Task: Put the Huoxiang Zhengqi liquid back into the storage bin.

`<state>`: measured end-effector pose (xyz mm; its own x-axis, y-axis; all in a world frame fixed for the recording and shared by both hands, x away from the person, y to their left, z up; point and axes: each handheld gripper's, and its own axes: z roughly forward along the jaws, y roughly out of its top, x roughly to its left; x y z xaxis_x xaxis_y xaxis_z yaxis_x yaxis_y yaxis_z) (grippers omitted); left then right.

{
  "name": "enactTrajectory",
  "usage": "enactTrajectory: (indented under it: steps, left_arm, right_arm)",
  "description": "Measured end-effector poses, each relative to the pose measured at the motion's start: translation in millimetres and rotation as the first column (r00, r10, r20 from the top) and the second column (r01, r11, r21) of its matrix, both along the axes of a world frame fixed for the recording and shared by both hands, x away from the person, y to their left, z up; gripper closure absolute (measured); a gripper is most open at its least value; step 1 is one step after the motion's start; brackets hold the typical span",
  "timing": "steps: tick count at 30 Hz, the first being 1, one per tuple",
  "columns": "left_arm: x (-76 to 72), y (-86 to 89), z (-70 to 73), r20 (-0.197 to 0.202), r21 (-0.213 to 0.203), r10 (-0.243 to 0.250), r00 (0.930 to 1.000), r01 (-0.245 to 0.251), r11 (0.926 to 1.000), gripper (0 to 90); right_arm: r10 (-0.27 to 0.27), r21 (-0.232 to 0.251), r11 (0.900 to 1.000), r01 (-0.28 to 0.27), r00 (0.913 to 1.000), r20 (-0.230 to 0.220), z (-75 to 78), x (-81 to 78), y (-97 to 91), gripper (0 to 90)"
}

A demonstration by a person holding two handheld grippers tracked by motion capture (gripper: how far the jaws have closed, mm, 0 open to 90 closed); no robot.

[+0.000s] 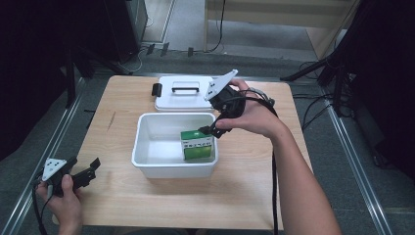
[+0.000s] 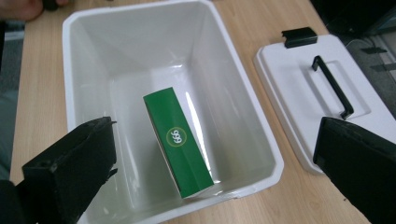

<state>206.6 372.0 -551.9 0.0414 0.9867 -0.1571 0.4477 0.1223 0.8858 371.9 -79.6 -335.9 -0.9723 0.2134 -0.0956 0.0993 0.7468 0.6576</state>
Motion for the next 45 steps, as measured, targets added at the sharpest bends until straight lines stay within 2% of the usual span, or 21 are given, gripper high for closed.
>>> enactTrajectory:
  steps: [5, 9, 12, 14, 15, 16, 17, 20, 25, 26, 27, 29, 34, 38, 40, 42, 43, 44, 45]
  left_arm:
    - [-0.1, -0.1, 0.1, -0.003, 0.003, -0.001, 1.0, 0.001, 1.0, 14.7]
    - [-0.1, 0.1, 0.1, -0.002, 0.006, -0.001, 1.0, 0.001, 1.0, 14.7]
    - [-0.2, 0.0, 0.1, -0.001, 0.006, 0.0, 1.0, 0.0, 1.0, 14.7]
    - [-0.3, 0.0, 0.1, -0.001, 0.007, -0.001, 1.0, 0.001, 1.0, 14.7]
    - [-0.2, 0.0, 0.1, -0.001, 0.006, 0.0, 1.0, 0.0, 1.0, 14.7]
    - [-0.2, 0.0, 0.1, -0.001, 0.007, -0.001, 1.0, 0.001, 1.0, 14.7]
    - [-0.2, 0.0, 0.1, -0.002, 0.008, -0.002, 1.0, 0.002, 1.0, 14.7]
    - [-0.2, -0.1, 0.1, -0.002, 0.009, -0.001, 1.0, 0.001, 1.0, 14.7]
    - [-0.3, -0.5, 0.1, -0.001, 0.008, 0.002, 1.0, -0.002, 1.0, 14.7]
    - [-0.3, -0.7, 0.1, -0.001, 0.008, 0.002, 1.0, -0.002, 1.0, 14.7]
    - [-0.4, -0.7, 0.2, -0.001, 0.008, 0.002, 1.0, -0.002, 1.0, 14.7]
    - [-0.6, -0.6, 0.3, -0.003, 0.009, 0.002, 1.0, -0.002, 1.0, 14.7]
    - [-0.6, -0.9, 0.2, -0.003, 0.009, 0.004, 1.0, -0.004, 1.0, 14.7]
    - [-0.7, -1.0, 0.3, -0.004, 0.009, 0.006, 1.0, -0.006, 0.9999, 14.7]
    - [-0.7, -0.8, 0.2, -0.004, 0.009, 0.006, 1.0, -0.006, 0.9999, 14.7]
    - [-0.7, -0.9, 0.3, -0.004, 0.01, 0.006, 1.0, -0.006, 0.9999, 14.7]
    - [-0.7, -0.9, 0.3, -0.004, 0.01, 0.006, 1.0, -0.006, 0.9999, 14.7]
    - [-0.8, -1.0, 0.3, -0.003, 0.009, 0.007, 1.0, -0.007, 0.9999, 14.7]
    - [-0.8, -0.9, 0.2, -0.003, 0.009, 0.007, 1.0, -0.007, 0.9999, 14.6]
  right_arm:
    - [-0.038, 0.084, 0.9958, 0.038, 0.9993, 0.001, -3.3, -0.9, -12.8, 0.0]
    - [-0.081, 0.148, 0.9858, 0.079, 0.9966, 0.009, -9.1, -2.0, -23.2, 0.0]
    - [-0.098, 0.166, 0.9815, 0.095, 0.9952, 0.009, -11.9, -3.1, -27.1, 0.0]
    - [-0.116, 0.207, 0.9719, 0.112, 0.9932, 0.008, -16.4, -5.3, -34.3, 0.0]
    - [-0.116, 0.207, 0.9719, 0.112, 0.9932, 0.008, -16.4, -5.3, -34.3, 0.0]
    - [-0.14, 0.222, 0.9657, 0.135, 0.9901, 0.008, -19.7, -6.9, -39.4, 0.0]
    - [-0.14, 0.222, 0.9657, 0.135, 0.9901, 0.008, -19.7, -6.9, -39.4, 0.0]
    - [-0.17, 0.249, 0.9549, 0.162, 0.9855, 0.011, -24.6, -8.6, -47.8, 0.0]
    - [-0.22, 0.313, 0.9268, 0.208, 0.9754, 0.005, -30.8, -12.3, -63.5, 0.0]
    - [-0.243, 0.335, 0.9143, 0.227, 0.9699, 0.006, -33.0, -14.0, -69.8, 0.0]
    - [-0.243, 0.335, 0.9143, 0.227, 0.9699, 0.006, -33.0, -14.0, -69.8, 0.0]
    - [-0.264, 0.351, 0.9036, 0.245, 0.9645, 0.007, -36.0, -16.3, -75.3, 0.0]
    - [-0.324, 0.398, 0.8697, 0.292, 0.9459, 0.014, -45.5, -23.4, -87.8, 0.0]
    - [-0.388, 0.44, 0.8291, 0.345, 0.9214, 0.01, -56.0, -29.3, -97.9, 0.0]
    - [-0.41, 0.449, 0.8167, 0.363, 0.9119, 0.01, -62.3, -32.4, -102.3, 0.0]
    - [-0.441, 0.464, 0.7964, 0.388, 0.8975, 0.006, -69.5, -36.0, -107.0, 0.0]
    - [-0.448, 0.468, 0.7914, 0.393, 0.8943, 0.005, -72.0, -37.1, -108.6, 0.0]
    - [-0.463, 0.472, 0.7843, 0.403, 0.8865, 0.012, -75.3, -38.9, -110.9, 0.0]
    - [-0.482, 0.477, 0.7725, 0.419, 0.8762, 0.011, -78.5, -40.7, -113.3, 0.0]
